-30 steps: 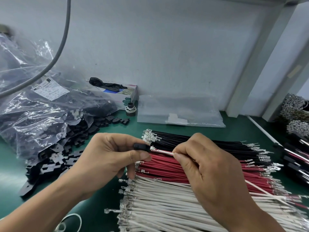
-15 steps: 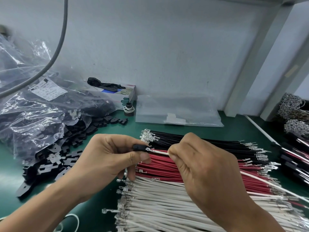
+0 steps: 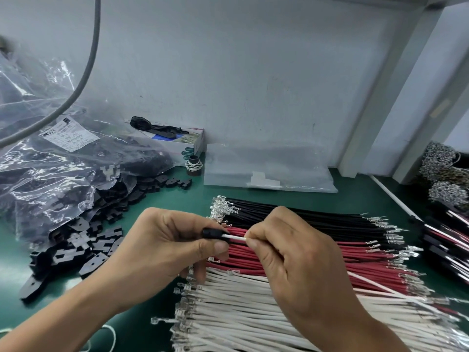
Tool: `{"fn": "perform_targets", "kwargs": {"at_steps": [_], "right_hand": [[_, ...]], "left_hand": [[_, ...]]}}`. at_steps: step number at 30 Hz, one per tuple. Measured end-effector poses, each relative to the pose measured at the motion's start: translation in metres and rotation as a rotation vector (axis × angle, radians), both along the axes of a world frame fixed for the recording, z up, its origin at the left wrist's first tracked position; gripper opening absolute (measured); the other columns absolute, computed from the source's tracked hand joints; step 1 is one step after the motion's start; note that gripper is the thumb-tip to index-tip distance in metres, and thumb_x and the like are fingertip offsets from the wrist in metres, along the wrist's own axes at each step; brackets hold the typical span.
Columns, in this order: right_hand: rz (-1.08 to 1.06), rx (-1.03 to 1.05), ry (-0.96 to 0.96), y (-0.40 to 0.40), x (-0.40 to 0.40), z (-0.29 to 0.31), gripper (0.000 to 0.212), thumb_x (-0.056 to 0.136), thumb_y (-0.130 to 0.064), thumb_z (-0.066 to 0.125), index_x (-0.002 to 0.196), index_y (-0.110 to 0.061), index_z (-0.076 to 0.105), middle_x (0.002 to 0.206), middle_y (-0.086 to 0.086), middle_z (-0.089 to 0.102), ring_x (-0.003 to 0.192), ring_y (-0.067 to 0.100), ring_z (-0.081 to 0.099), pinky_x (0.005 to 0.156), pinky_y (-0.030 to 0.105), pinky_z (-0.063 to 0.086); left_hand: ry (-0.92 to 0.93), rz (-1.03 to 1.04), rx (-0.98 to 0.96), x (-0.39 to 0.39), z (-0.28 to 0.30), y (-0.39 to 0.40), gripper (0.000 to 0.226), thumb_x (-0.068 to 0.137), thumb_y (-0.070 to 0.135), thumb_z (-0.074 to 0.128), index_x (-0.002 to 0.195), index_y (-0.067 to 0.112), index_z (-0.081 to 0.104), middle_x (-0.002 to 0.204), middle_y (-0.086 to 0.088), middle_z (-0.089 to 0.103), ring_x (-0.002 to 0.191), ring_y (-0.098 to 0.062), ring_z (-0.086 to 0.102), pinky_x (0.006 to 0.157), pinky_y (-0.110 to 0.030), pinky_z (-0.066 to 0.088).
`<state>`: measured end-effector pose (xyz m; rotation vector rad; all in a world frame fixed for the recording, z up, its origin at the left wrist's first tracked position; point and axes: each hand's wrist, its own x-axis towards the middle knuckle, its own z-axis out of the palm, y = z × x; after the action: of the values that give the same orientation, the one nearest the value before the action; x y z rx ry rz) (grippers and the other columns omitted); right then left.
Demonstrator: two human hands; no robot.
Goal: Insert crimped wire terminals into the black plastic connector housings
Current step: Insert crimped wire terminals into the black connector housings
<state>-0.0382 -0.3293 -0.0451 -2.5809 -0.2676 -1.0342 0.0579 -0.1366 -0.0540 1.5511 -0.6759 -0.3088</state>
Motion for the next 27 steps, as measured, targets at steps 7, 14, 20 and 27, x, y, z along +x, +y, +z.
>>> {"fn": "perform_targets", "kwargs": {"at_steps": [7, 14, 20, 27], "right_hand": [[-0.018, -0.024, 0.008, -0.005, 0.001, 0.003, 0.023, 0.098, -0.036, 0.051, 0.088, -0.024, 0.068, 0.085, -0.014, 0.056, 0.067, 0.005, 0.052, 0.054, 0.026, 0.046], [0.034, -0.052, -0.079, 0.002, 0.004, -0.004, 0.021, 0.100, -0.025, 0.053, 0.087, -0.016, 0.066, 0.085, -0.008, 0.053, 0.063, 0.009, 0.048, 0.054, 0.026, 0.044], [0.016, -0.140, -0.117, -0.004, 0.004, 0.002, 0.021, 0.101, -0.026, 0.055, 0.089, -0.016, 0.070, 0.085, -0.007, 0.058, 0.065, 0.011, 0.055, 0.051, 0.029, 0.049], [-0.033, -0.116, -0.015, -0.010, 0.000, 0.006, 0.022, 0.101, -0.037, 0.052, 0.107, -0.023, 0.068, 0.095, -0.012, 0.058, 0.076, 0.009, 0.057, 0.059, 0.030, 0.051]], "left_hand": [[-0.017, 0.013, 0.019, 0.002, 0.002, -0.002, 0.020, 0.075, 0.034, 0.091, 0.088, 0.020, 0.083, 0.078, -0.012, 0.078, 0.047, -0.021, 0.064, 0.043, -0.019, 0.042], [-0.047, -0.004, -0.002, -0.001, 0.002, 0.000, 0.020, 0.076, 0.033, 0.091, 0.088, 0.018, 0.084, 0.076, -0.013, 0.078, 0.045, -0.020, 0.064, 0.044, -0.017, 0.043], [-0.047, -0.010, -0.023, 0.002, 0.003, 0.002, 0.031, 0.069, 0.042, 0.085, 0.089, 0.019, 0.083, 0.075, -0.014, 0.077, 0.046, -0.023, 0.066, 0.044, -0.022, 0.037], [-0.070, 0.044, -0.094, 0.009, 0.016, 0.009, 0.023, 0.073, 0.027, 0.089, 0.090, 0.013, 0.083, 0.075, -0.017, 0.076, 0.050, -0.026, 0.066, 0.045, -0.027, 0.050]]}}
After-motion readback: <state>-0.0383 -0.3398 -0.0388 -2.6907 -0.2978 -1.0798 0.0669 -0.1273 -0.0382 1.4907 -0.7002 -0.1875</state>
